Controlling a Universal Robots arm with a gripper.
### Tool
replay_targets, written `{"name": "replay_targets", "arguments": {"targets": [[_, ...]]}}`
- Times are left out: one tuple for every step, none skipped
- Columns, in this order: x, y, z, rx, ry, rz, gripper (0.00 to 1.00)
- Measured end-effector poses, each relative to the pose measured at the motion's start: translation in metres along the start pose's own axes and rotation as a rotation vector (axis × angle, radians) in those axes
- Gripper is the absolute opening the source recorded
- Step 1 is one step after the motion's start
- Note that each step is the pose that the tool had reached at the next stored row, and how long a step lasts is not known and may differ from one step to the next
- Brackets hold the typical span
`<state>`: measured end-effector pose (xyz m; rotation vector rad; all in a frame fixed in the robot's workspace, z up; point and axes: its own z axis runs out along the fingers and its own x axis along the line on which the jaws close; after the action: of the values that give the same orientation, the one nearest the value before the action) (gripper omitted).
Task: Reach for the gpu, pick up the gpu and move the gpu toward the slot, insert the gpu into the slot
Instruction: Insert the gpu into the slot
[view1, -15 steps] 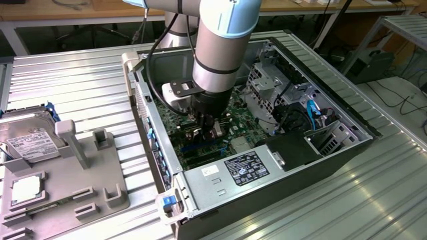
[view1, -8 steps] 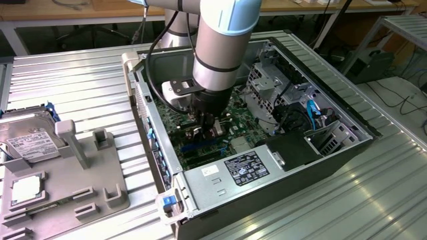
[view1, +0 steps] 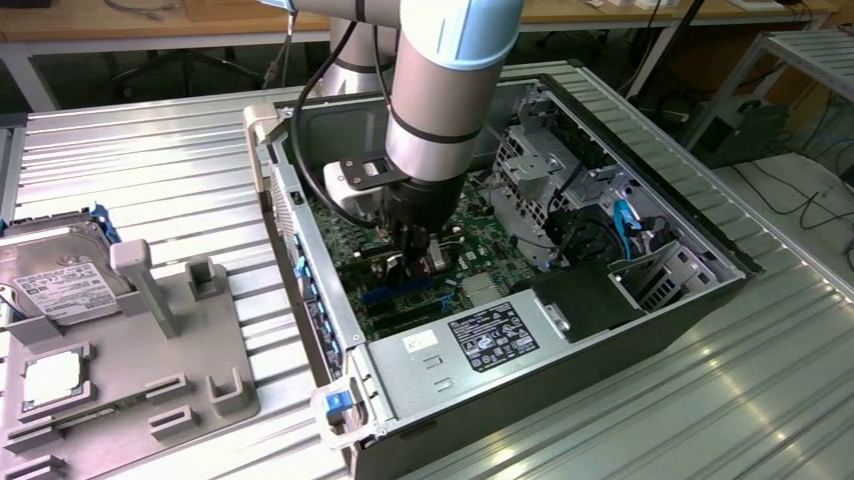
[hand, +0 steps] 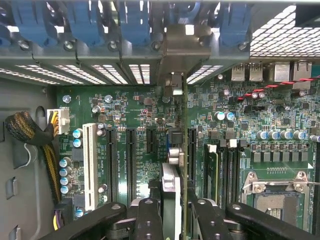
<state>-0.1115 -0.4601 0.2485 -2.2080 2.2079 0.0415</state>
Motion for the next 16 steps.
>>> {"name": "replay_targets", "arguments": {"targets": [[0.0000, 0.0000, 0.0003, 0.0000, 0.0000, 0.000, 0.28], [0.0000, 0.0001, 0.0008, -0.0002, -0.0001, 0.000, 0.28], [0.0000, 0.0001, 0.0011, -0.0005, -0.0001, 0.000, 0.28], [0.0000, 0.0005, 0.0021, -0.0018, -0.0001, 0.000, 0.28], [0.0001, 0.0006, 0.0029, -0.0034, 0.0000, 0.000, 0.28], [0.0001, 0.0007, 0.0034, -0.0046, 0.0000, 0.000, 0.28], [0.0001, 0.0008, 0.0036, -0.0050, 0.0000, 0.000, 0.28], [0.0001, 0.0007, 0.0037, -0.0050, 0.0000, 0.000, 0.28], [0.0001, 0.0008, 0.0038, -0.0051, -0.0001, 0.000, 0.28], [0.0004, 0.0008, 0.0041, -0.0049, -0.0005, 0.000, 0.28], [0.0007, 0.0008, 0.0043, -0.0049, -0.0005, 0.000, 0.28], [0.0009, 0.0008, 0.0047, -0.0050, -0.0003, 0.000, 0.28], [0.0010, 0.0008, 0.0051, -0.0050, 0.0000, 0.000, 0.28], [0.0011, 0.0008, 0.0054, -0.0052, 0.0002, 0.000, 0.28], [0.0011, 0.0008, 0.0056, -0.0052, 0.0002, 0.000, 0.28], [0.0011, 0.0008, 0.0061, -0.0051, 0.0000, 0.000, 0.28]]}}
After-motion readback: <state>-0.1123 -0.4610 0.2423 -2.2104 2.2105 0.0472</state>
